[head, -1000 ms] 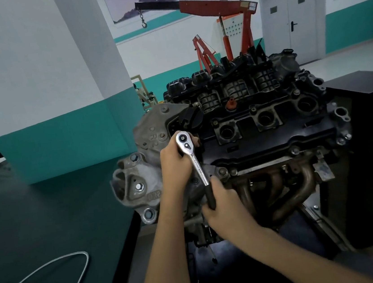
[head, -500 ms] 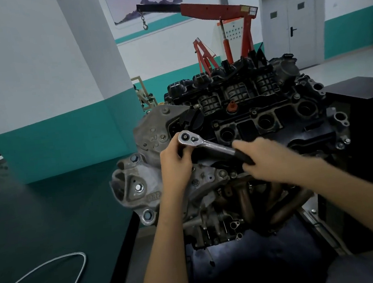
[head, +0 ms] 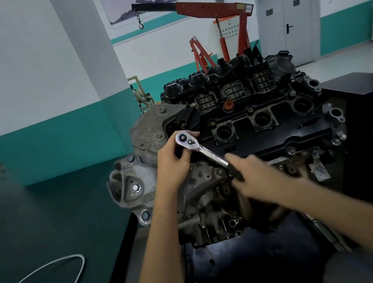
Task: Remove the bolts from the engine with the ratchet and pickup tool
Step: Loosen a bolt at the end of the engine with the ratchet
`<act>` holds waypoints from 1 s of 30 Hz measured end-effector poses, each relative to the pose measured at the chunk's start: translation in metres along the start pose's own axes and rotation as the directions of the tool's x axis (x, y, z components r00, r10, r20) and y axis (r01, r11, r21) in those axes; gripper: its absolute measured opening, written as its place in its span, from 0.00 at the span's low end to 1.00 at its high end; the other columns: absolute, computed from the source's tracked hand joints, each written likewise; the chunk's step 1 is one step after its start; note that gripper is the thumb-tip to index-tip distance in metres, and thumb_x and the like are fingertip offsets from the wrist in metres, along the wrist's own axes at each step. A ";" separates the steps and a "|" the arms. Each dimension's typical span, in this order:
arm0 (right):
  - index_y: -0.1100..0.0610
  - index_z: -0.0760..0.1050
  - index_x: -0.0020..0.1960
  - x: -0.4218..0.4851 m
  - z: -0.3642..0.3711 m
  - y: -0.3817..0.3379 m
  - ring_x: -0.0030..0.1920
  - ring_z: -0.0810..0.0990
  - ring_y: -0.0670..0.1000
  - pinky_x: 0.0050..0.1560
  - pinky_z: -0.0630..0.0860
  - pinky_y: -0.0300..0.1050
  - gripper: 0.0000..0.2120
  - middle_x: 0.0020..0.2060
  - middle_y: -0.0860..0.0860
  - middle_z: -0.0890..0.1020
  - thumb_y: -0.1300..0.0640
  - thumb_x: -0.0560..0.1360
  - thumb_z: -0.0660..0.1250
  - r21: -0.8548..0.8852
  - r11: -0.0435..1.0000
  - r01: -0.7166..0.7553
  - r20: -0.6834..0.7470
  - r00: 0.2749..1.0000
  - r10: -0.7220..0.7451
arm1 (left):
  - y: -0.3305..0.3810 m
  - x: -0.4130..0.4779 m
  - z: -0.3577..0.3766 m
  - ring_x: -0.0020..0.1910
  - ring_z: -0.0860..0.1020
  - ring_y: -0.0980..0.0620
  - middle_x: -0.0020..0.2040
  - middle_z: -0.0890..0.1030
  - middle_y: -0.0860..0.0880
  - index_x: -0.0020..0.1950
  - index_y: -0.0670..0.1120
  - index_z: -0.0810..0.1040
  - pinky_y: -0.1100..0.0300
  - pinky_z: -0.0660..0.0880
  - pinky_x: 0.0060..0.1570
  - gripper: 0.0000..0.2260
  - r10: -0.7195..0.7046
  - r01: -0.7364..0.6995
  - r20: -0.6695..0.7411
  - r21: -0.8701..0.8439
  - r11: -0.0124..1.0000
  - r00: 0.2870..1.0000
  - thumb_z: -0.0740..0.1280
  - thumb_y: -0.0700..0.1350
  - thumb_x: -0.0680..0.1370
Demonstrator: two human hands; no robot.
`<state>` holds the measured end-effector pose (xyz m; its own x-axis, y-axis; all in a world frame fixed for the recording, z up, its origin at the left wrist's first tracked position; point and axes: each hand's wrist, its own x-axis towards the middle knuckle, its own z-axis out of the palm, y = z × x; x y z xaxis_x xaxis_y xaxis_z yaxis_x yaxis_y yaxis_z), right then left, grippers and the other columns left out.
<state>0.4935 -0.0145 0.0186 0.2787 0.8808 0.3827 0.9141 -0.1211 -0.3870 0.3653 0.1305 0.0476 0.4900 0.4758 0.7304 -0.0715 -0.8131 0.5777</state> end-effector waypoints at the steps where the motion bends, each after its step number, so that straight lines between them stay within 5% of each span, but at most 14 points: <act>1: 0.50 0.65 0.58 0.009 -0.018 0.011 0.40 0.79 0.57 0.37 0.71 0.43 0.16 0.34 0.47 0.69 0.57 0.73 0.65 -0.152 0.987 0.046 0.002 0.999 -0.046 | 0.000 0.001 -0.001 0.51 0.79 0.60 0.49 0.83 0.57 0.52 0.48 0.80 0.67 0.75 0.49 0.11 -0.012 0.013 0.027 -0.013 1.000 1.000 0.64 0.35 0.78; 3: 0.51 0.65 0.58 0.027 -0.049 0.023 0.41 0.79 0.57 0.36 0.67 0.43 0.14 0.35 0.48 0.70 0.56 0.74 0.64 -0.380 0.917 0.124 0.014 0.992 -0.128 | 0.000 0.002 0.000 0.48 0.78 0.66 0.46 0.82 0.60 0.51 0.51 0.79 0.73 0.72 0.48 0.09 -0.043 0.043 0.006 -0.009 0.999 0.999 0.65 0.37 0.79; 6: 0.51 0.66 0.56 0.034 -0.057 0.021 0.41 0.79 0.57 0.36 0.67 0.45 0.12 0.36 0.48 0.72 0.56 0.74 0.63 -0.431 0.890 0.148 -0.027 0.984 -0.176 | -0.001 0.000 0.006 0.44 0.77 0.69 0.43 0.80 0.63 0.54 0.50 0.80 0.74 0.70 0.45 0.09 -0.081 0.085 -0.131 0.032 0.996 0.988 0.66 0.37 0.78; 9: 0.52 0.65 0.51 0.006 -0.020 0.003 0.39 0.79 0.59 0.36 0.73 0.47 0.11 0.35 0.51 0.73 0.56 0.72 0.65 -0.146 0.989 0.039 -0.075 0.996 -0.050 | -0.003 0.000 0.010 0.34 0.75 0.64 0.36 0.79 0.60 0.52 0.46 0.80 0.72 0.70 0.37 0.09 -0.081 0.099 -0.206 0.079 0.992 0.975 0.65 0.35 0.77; 12: 0.51 0.64 0.48 -0.017 0.032 -0.032 0.32 0.77 0.55 0.32 0.74 0.49 0.11 0.31 0.50 0.73 0.60 0.72 0.64 0.324 0.943 -0.072 -0.029 0.996 0.087 | -0.005 0.000 0.010 0.32 0.75 0.49 0.35 0.80 0.51 0.46 0.45 0.80 0.54 0.73 0.35 0.08 -0.078 0.097 -0.188 0.091 0.991 0.979 0.63 0.34 0.75; 16: 0.55 0.64 0.55 -0.017 0.068 -0.063 0.37 0.78 0.59 0.37 0.77 0.51 0.13 0.34 0.53 0.76 0.60 0.72 0.63 0.438 0.893 -0.098 -0.095 0.983 0.154 | -0.003 -0.003 0.010 0.41 0.81 0.56 0.40 0.83 0.54 0.44 0.50 0.79 0.61 0.76 0.43 0.07 -0.072 0.082 -0.183 0.046 0.996 0.980 0.67 0.38 0.75; 20: 0.49 0.64 0.48 -0.012 0.037 -0.031 0.34 0.77 0.53 0.38 0.78 0.50 0.12 0.34 0.50 0.75 0.61 0.71 0.64 0.326 0.943 -0.065 -0.016 0.997 0.074 | -0.003 0.000 0.004 0.50 0.80 0.58 0.50 0.83 0.57 0.52 0.47 0.80 0.63 0.76 0.51 0.12 -0.049 0.049 -0.072 -0.010 0.999 0.996 0.64 0.32 0.76; 22: 0.51 0.65 0.50 -0.004 0.007 -0.007 0.36 0.78 0.56 0.37 0.77 0.49 0.11 0.35 0.51 0.75 0.59 0.71 0.65 0.121 0.993 -0.010 0.011 1.000 0.008 | -0.003 0.001 0.002 0.53 0.79 0.60 0.53 0.83 0.58 0.54 0.48 0.80 0.65 0.74 0.55 0.15 -0.035 0.035 0.003 0.002 0.999 0.999 0.62 0.31 0.76; 26: 0.50 0.65 0.58 0.031 -0.056 0.021 0.42 0.79 0.58 0.36 0.68 0.45 0.14 0.36 0.49 0.74 0.56 0.74 0.64 -0.417 0.899 0.136 0.026 0.990 -0.138 | -0.005 0.002 0.006 0.36 0.75 0.60 0.40 0.81 0.55 0.52 0.49 0.79 0.70 0.70 0.39 0.08 -0.067 0.070 -0.041 0.078 0.994 0.997 0.64 0.38 0.80; 30: 0.50 0.65 0.54 0.024 -0.046 0.013 0.41 0.79 0.58 0.36 0.66 0.45 0.12 0.33 0.47 0.68 0.56 0.73 0.64 -0.355 0.929 0.102 -0.062 0.989 -0.132 | -0.004 0.001 0.011 0.31 0.73 0.63 0.34 0.77 0.57 0.53 0.43 0.79 0.72 0.67 0.33 0.06 -0.085 0.109 -0.180 0.129 0.986 0.980 0.65 0.38 0.79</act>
<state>0.5258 -0.0156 0.0613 0.1735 0.8590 0.4817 0.9824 -0.1855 -0.0230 0.3757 0.1300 0.0421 0.3299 0.5960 0.7321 0.0951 -0.7926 0.6023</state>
